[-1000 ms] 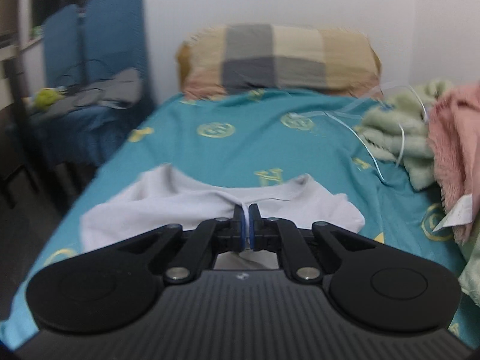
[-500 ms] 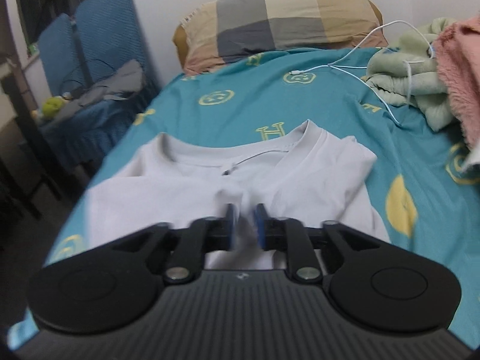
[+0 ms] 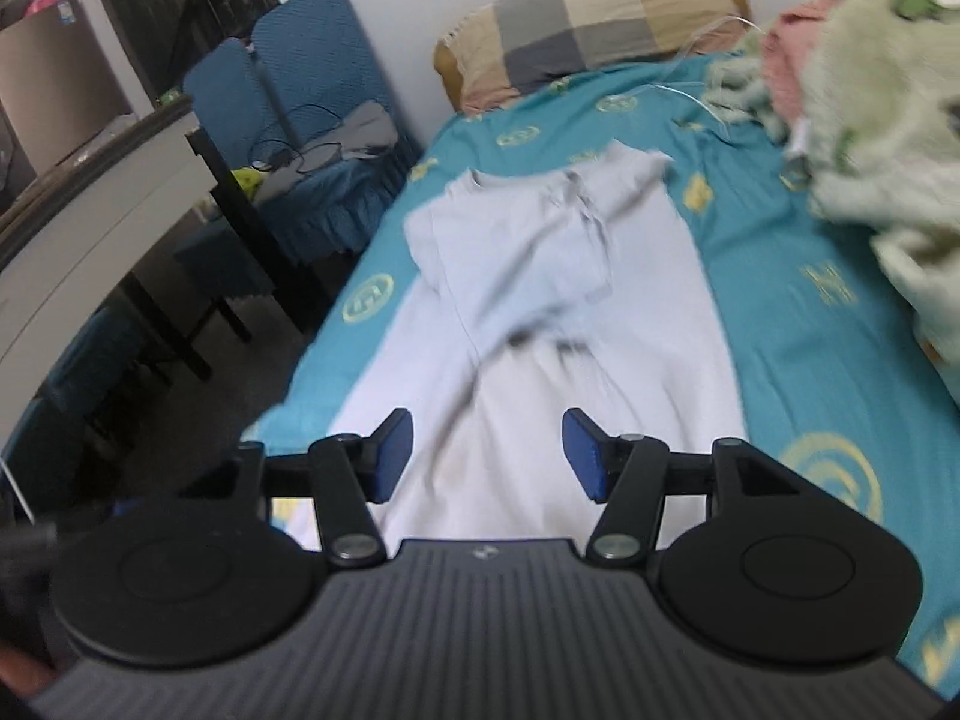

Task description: Fold clothes

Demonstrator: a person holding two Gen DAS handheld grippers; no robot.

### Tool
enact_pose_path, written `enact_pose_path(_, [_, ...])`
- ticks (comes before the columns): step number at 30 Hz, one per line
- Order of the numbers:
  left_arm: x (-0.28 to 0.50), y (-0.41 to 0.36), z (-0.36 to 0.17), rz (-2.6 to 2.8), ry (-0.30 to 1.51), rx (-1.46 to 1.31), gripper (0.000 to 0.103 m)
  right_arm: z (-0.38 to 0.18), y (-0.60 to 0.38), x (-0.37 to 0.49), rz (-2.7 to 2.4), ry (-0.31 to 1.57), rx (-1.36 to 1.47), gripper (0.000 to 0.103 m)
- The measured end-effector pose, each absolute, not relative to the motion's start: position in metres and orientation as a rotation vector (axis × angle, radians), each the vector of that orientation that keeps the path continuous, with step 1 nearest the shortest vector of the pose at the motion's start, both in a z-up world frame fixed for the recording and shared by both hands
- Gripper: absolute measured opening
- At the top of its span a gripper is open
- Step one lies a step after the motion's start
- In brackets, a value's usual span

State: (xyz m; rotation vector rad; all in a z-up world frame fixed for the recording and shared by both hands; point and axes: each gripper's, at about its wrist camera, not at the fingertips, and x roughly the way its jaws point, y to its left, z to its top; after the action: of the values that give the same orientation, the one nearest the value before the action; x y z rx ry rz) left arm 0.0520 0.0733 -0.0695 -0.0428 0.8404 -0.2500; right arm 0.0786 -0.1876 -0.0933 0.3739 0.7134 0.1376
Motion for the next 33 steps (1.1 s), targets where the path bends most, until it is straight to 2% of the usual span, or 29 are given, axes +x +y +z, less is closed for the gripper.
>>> enact_pose_path(6, [0.052, 0.077, -0.071, -0.387, 1.034, 0.032, 0.078, -0.105, -0.198, 0.066, 0.194, 0.765, 0.438, 0.059])
enact_pose_path(16, [0.065, 0.143, -0.087, -0.523, 1.371, 0.027, 0.075, -0.117, -0.211, 0.086, 0.248, 0.794, 0.518, 0.059])
enact_pose_path(19, [0.063, 0.13, -0.098, -0.567, 1.46, 0.1, 0.067, -0.117, -0.213, 0.092, 0.254, 0.798, 0.534, 0.059])
enact_pose_path(21, [0.062, 0.114, -0.107, -0.595, 1.508, 0.174, 0.066, -0.118, -0.214, 0.093, 0.254, 0.8, 0.54, 0.059])
enact_pose_path(22, [0.06, 0.106, -0.112, -0.611, 1.534, 0.211, 0.06, -0.119, -0.215, 0.094, 0.251, 0.801, 0.543, 0.059])
enact_pose_path(26, [0.046, 0.075, -0.126, -0.614, 1.604, 0.347, 0.047, -0.123, -0.216, 0.093, 0.25, 0.818, 0.549, 0.06])
enact_pose_path(30, [0.03, 0.058, -0.116, -0.581, 1.566, 0.429, 0.005, -0.134, -0.211, 0.093, 0.285, 0.834, 0.586, 0.06])
enact_pose_path(33, [0.02, 0.05, -0.103, -0.549, 1.511, 0.47, 0.002, -0.145, -0.204, 0.097, 0.342, 0.853, 0.638, 0.06])
